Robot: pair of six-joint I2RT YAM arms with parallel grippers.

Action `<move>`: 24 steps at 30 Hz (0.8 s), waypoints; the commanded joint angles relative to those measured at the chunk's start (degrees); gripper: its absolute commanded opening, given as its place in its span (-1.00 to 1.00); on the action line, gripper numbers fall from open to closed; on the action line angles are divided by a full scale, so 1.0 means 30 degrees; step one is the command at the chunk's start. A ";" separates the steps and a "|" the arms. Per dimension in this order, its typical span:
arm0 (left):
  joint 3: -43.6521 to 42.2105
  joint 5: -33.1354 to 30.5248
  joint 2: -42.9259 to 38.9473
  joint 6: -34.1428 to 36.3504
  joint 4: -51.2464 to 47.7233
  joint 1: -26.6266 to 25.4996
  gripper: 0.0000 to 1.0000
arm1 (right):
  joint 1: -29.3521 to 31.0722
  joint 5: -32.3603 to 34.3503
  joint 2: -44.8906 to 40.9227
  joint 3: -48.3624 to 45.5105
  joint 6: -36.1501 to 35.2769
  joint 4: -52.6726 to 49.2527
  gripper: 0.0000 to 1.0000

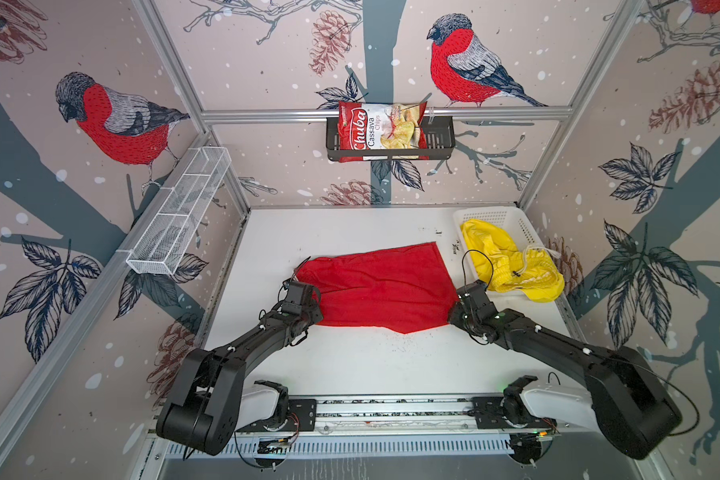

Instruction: Fold and stack the shorts

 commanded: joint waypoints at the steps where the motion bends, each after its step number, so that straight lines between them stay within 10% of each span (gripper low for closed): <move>1: 0.0587 0.1560 -0.1404 -0.0132 -0.3231 0.0006 -0.06 | 0.0828 0.0830 -0.0092 0.1094 -0.0061 -0.1118 0.10; 8: 0.2920 0.3595 -0.6768 -0.0486 -0.4698 0.0006 0.05 | 0.5128 0.3017 0.3240 0.6898 -0.1280 -0.1579 0.15; 12: 0.3210 0.1761 -0.9274 -0.0538 -0.4312 0.0032 0.26 | 0.8688 0.5200 0.6788 1.0412 -0.4575 -0.0578 0.53; 16: 0.3462 0.0932 -0.9170 -0.0145 -0.4410 0.0077 0.42 | 0.9698 0.4986 1.0292 1.3167 -0.5310 -0.0965 0.96; 24: 0.2442 0.1307 -0.8107 -0.1315 -0.3814 0.1569 0.48 | 1.1668 0.3031 1.3208 1.4879 -0.8767 0.2690 0.97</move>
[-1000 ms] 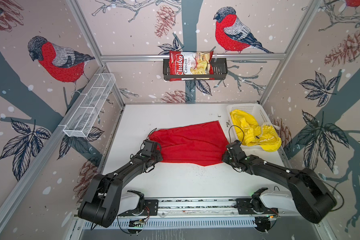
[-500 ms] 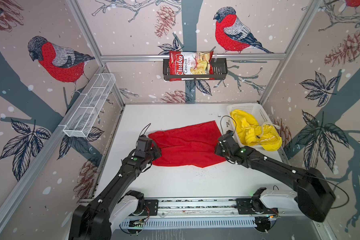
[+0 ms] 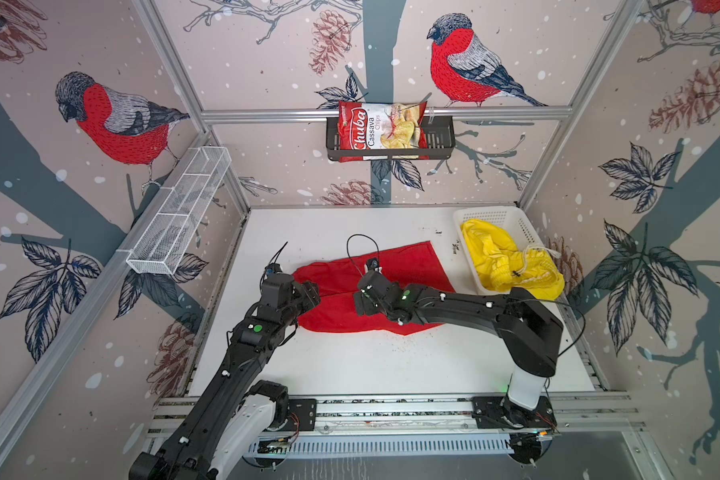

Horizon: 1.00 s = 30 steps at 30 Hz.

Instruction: Fold and stack the shorts

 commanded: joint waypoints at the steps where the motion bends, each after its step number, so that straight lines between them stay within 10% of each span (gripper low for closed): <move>1: -0.0477 0.0546 -0.0455 -0.0588 0.0783 0.1198 0.52 | 0.1169 0.0436 0.1001 0.0816 -0.3575 0.2278 0.97; 13: -0.2900 0.4075 0.0501 -0.0507 0.2294 0.4359 0.64 | 0.0869 0.0947 0.1824 0.1767 -0.4585 0.1620 0.97; 30: -0.2661 0.3850 0.1761 0.0607 0.3413 0.4539 0.48 | -0.4769 -0.0860 -0.7936 -0.9396 0.5302 0.1335 0.97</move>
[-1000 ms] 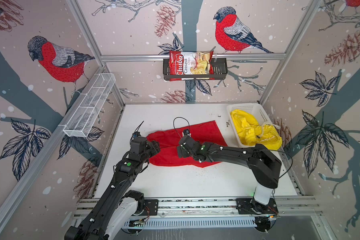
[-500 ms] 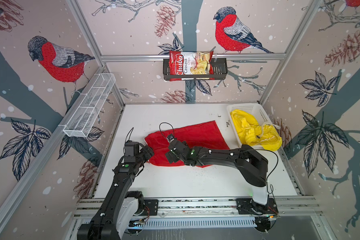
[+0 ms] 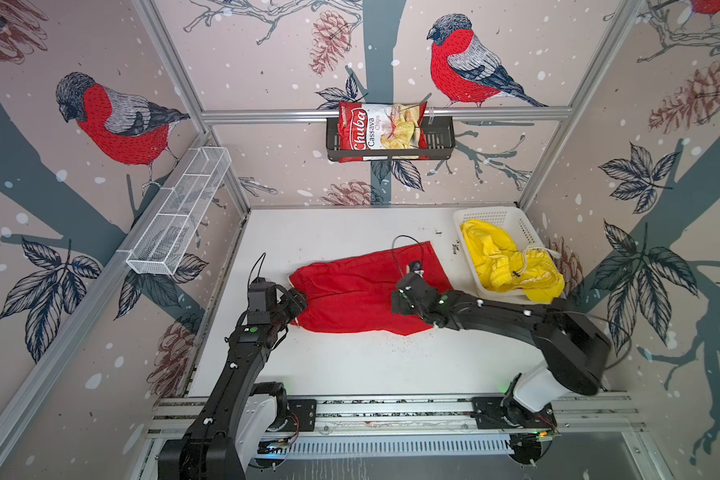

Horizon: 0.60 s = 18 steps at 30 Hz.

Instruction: Fold and stack the shorts

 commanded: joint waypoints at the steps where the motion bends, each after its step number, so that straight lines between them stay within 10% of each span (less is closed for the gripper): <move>1: 0.0246 -0.0302 0.0482 0.0509 0.0328 0.0024 0.49 | -0.0412 -0.0740 -0.1626 -0.1081 0.1890 0.1253 0.97; 18: 0.0280 -0.2166 -0.1809 -0.0950 -0.2543 0.2023 0.95 | 0.7381 0.0412 1.1236 1.2895 -1.0407 0.3318 0.97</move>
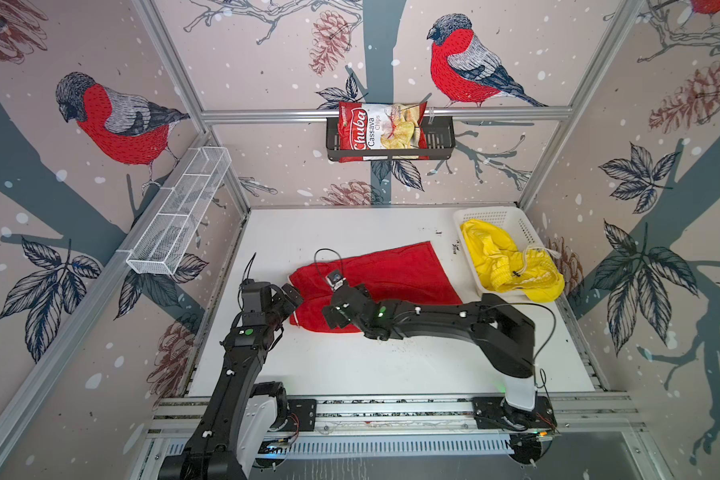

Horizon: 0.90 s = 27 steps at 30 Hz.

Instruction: Fold and stack the shorts

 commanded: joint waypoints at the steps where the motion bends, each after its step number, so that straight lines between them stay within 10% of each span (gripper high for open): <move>1: -0.0258 0.0006 -0.0442 -0.0340 -0.0802 0.1100 0.96 | 0.0697 -0.0778 0.1840 0.1884 -0.2840 0.0238 0.97; 20: -0.0527 0.2291 0.0728 -0.1032 0.0347 0.4012 0.95 | 0.0772 -0.2657 0.9630 0.9808 -0.4221 -0.2225 0.99; 27: -0.0249 0.2551 0.0854 -0.0580 0.0315 0.4019 0.95 | -0.0377 -0.5324 0.9105 0.8221 -0.1526 -0.0965 -0.24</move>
